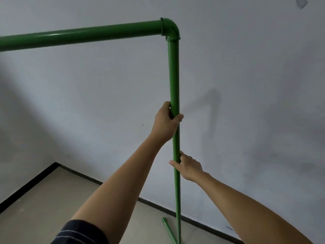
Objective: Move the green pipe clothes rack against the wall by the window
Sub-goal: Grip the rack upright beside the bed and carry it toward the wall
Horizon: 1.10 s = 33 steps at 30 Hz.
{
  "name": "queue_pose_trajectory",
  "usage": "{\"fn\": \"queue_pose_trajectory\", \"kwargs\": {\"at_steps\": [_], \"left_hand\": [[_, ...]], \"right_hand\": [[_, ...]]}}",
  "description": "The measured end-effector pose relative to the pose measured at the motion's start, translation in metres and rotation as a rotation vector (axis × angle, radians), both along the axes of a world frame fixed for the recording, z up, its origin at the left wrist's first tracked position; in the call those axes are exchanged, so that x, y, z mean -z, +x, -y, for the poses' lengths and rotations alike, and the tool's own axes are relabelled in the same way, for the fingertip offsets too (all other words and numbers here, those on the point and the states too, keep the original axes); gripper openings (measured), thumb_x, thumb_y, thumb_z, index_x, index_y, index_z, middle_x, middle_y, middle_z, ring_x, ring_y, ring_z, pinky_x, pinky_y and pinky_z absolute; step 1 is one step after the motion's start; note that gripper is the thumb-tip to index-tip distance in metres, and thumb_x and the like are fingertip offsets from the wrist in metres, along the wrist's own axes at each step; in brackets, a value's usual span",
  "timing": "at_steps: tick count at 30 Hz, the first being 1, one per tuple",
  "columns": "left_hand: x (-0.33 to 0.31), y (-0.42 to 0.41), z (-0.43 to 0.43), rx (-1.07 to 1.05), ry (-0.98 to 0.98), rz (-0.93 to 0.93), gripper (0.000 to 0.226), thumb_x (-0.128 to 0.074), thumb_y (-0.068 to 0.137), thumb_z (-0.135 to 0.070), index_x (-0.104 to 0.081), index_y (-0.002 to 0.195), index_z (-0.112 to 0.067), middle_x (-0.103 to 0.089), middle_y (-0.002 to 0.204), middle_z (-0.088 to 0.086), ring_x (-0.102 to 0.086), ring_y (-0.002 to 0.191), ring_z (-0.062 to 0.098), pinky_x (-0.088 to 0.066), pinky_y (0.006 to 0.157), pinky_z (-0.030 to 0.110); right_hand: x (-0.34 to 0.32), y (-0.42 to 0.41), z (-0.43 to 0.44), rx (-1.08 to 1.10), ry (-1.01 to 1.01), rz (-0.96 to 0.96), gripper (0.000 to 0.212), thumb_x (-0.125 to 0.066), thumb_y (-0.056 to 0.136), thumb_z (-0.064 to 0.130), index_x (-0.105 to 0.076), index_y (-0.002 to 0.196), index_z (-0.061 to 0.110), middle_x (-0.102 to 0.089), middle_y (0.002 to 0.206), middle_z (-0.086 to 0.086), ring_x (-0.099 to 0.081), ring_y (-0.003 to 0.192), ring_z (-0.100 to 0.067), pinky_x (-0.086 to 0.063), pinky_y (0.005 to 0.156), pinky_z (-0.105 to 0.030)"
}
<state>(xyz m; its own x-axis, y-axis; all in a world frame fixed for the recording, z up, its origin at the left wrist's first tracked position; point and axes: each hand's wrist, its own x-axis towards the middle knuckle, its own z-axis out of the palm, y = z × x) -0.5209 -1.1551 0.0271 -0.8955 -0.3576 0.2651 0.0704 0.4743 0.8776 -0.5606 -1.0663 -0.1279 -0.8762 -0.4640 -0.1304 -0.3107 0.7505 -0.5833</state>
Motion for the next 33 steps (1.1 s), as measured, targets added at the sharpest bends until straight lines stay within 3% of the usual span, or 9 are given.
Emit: {"fn": "queue_pose_trajectory", "kwargs": {"at_steps": [12,17,23,29,33], "left_hand": [[0.005,-0.045,0.027,0.070,-0.006,-0.005,0.023,-0.061,0.085,-0.020,-0.050,0.101,-0.007,-0.062,0.097,0.028,-0.062,0.083,0.038,-0.055,0.077,0.049],[0.030,-0.026,0.033,0.029,0.031,0.094,0.031,-0.054,0.089,-0.016,-0.055,0.119,-0.012,-0.066,0.105,0.012,-0.067,0.089,0.025,-0.057,0.077,0.039],[0.080,0.053,0.056,-0.093,0.050,0.305,0.028,-0.060,0.086,-0.027,-0.060,0.110,-0.014,-0.070,0.096,0.011,-0.072,0.083,0.023,-0.057,0.075,0.045],[0.146,0.179,0.072,-0.310,0.188,0.445,0.014,-0.059,0.090,-0.020,-0.062,0.101,-0.013,-0.071,0.092,0.016,-0.070,0.083,0.029,-0.054,0.070,0.038],[0.194,0.278,0.065,-0.497,0.373,0.542,0.015,-0.057,0.091,-0.013,-0.061,0.102,-0.004,-0.070,0.094,0.024,-0.067,0.076,0.025,-0.050,0.066,0.034]], "right_hand": [[0.008,-0.036,0.026,0.120,0.007,0.006,0.043,-0.042,0.093,0.054,-0.049,0.117,0.020,-0.066,0.091,-0.002,-0.065,0.085,-0.028,-0.048,0.074,-0.038],[0.005,-0.043,0.023,0.101,0.032,-0.028,0.047,-0.041,0.094,0.054,-0.048,0.123,0.017,-0.061,0.089,-0.001,-0.057,0.078,-0.026,-0.045,0.072,-0.036],[0.006,-0.056,0.024,0.096,0.014,-0.050,0.051,-0.042,0.094,0.055,-0.053,0.121,0.013,-0.060,0.088,-0.002,-0.056,0.078,-0.027,-0.045,0.071,-0.036],[0.045,-0.033,0.005,-0.031,0.273,-0.044,0.056,-0.030,0.097,0.055,-0.059,0.107,0.009,-0.056,0.077,-0.003,-0.056,0.076,-0.029,-0.042,0.066,-0.035],[0.080,0.008,0.002,-0.234,0.264,0.089,0.041,-0.046,0.093,0.050,-0.063,0.087,0.014,-0.064,0.077,-0.002,-0.065,0.078,-0.027,-0.047,0.065,-0.034]]}}
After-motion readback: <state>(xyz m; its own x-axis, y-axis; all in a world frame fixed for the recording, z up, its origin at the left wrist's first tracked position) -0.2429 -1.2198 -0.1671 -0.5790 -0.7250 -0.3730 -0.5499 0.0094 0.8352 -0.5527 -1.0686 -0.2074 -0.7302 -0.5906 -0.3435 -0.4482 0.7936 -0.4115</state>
